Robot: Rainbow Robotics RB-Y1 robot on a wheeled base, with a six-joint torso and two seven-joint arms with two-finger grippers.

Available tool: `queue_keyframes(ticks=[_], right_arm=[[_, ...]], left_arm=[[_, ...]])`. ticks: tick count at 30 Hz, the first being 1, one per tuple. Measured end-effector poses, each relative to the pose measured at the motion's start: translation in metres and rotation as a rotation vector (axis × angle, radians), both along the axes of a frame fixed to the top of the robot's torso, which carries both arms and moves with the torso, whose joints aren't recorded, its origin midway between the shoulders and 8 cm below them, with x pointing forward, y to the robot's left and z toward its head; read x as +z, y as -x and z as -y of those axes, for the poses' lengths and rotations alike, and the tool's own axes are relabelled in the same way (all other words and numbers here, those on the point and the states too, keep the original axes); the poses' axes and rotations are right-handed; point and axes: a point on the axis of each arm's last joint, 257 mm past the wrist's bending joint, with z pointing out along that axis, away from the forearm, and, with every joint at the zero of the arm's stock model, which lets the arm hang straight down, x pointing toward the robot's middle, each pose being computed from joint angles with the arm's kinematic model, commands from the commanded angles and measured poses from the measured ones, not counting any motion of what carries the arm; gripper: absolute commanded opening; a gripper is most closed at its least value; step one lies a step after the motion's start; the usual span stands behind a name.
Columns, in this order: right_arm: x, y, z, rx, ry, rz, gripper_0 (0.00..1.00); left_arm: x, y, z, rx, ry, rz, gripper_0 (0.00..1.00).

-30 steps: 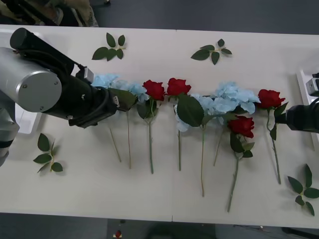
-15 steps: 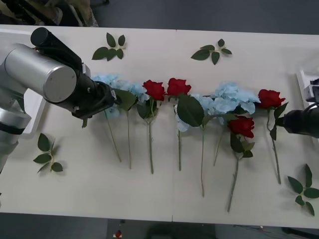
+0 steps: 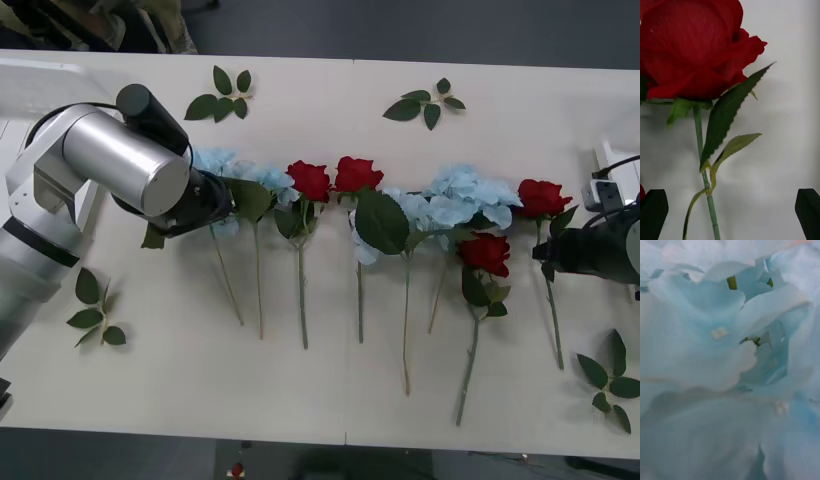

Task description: Put the red flowers into the right box and the blue flowers into the left box

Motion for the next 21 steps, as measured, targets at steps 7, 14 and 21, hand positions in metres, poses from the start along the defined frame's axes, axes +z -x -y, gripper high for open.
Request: queue_keyframes(ticks=[7, 14, 21], right_arm=[[-0.006, -0.012, -0.016, 0.007, -0.028, -0.003, 1.00], [-0.024, -0.024, -0.025, 0.044, 0.016, -0.012, 1.00], [-0.036, -0.033, -0.027, 0.052, 0.032, -0.025, 1.00]], left_arm=[[-0.011, -0.009, 0.004, 0.026, -0.024, -0.016, 1.00], [-0.021, -0.016, 0.006, 0.042, -0.009, -0.015, 1.00], [-0.028, -0.015, -0.001, 0.056, -0.021, -0.029, 0.26]])
